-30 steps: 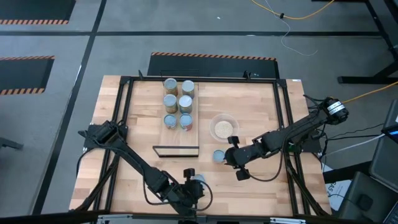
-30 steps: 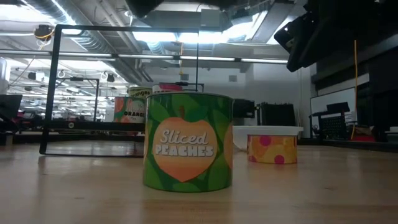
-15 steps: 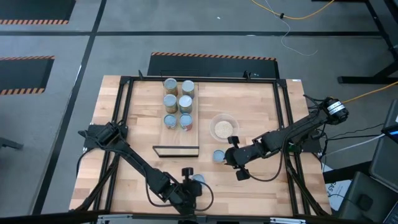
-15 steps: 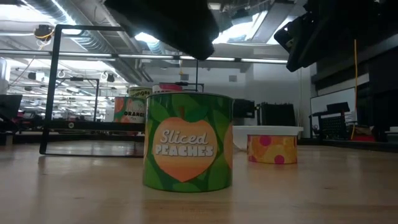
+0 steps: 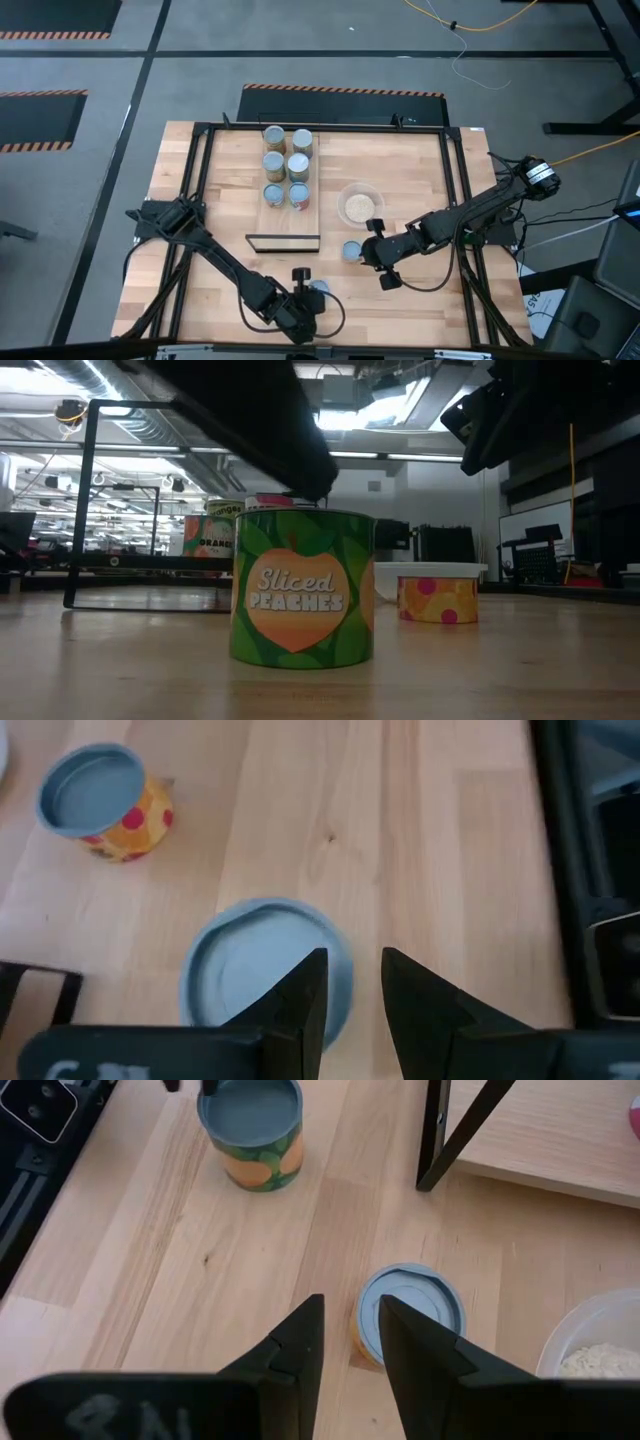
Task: Pick and place cans onto a shelf
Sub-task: Put the small canned peaches on the shelf
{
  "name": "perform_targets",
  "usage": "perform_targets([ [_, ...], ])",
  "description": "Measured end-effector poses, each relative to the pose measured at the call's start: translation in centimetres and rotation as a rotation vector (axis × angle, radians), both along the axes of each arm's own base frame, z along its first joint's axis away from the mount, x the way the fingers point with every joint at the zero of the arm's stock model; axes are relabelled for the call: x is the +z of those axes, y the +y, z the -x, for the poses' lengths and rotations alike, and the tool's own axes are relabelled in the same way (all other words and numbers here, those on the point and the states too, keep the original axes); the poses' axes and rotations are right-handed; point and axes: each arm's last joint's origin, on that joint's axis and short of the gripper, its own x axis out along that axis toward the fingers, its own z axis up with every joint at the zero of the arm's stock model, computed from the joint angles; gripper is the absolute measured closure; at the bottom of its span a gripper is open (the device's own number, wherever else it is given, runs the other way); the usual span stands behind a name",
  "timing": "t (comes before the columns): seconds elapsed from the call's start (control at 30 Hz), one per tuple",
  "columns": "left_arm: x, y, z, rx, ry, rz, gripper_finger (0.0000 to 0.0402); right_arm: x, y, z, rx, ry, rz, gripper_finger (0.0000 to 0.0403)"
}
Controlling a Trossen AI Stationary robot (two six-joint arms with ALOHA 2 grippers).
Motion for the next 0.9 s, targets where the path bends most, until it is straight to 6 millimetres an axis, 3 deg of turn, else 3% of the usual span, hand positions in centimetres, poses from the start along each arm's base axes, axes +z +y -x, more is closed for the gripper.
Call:
perform_targets([
  [0.4,-2.1,-0.1,-0.4,-0.005,0.050,-0.018,0.0312,0.0,0.0,0.0,0.000,0.002,0.001,0.0299],
  [0.9,-2.2,0.0,-0.5,-0.003,0.046,-0.015,0.0321,0.0,0.0,0.0,0.000,0.002,0.001,0.0299],
])
